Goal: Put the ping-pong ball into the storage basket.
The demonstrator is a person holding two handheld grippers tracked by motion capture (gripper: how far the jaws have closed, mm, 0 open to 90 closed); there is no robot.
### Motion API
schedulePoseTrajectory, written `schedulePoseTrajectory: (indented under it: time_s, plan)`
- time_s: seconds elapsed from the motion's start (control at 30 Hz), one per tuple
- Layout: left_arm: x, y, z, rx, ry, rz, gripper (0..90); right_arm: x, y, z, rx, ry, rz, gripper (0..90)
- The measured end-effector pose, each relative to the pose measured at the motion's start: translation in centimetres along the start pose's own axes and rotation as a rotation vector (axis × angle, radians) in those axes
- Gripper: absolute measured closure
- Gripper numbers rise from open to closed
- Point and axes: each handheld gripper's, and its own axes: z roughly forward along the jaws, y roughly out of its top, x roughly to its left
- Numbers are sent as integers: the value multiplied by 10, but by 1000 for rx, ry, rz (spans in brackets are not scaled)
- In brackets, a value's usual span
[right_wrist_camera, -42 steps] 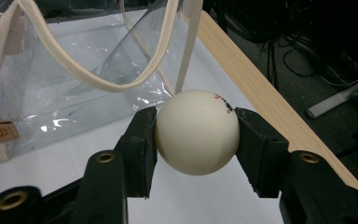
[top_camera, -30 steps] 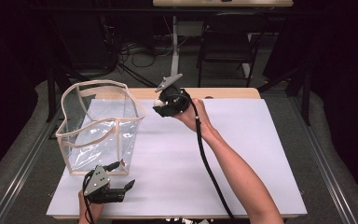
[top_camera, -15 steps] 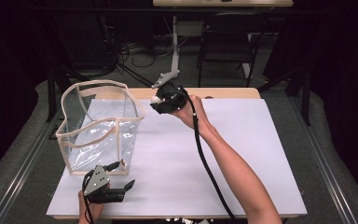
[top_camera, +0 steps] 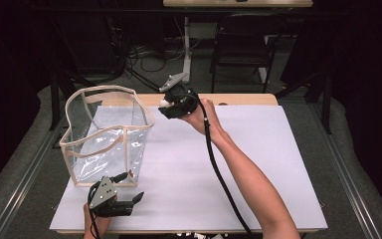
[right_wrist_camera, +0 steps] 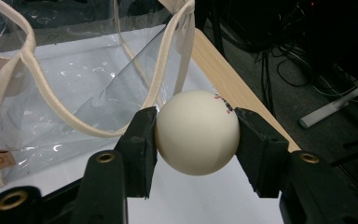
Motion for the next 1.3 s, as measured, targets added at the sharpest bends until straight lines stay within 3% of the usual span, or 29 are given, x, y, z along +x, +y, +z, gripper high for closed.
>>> schedulePoseTrajectory:
  time_s: [1.3]
  plan:
    - [0,0,0,2,-1,0,159,9,22,7,-6,9,-38,507]
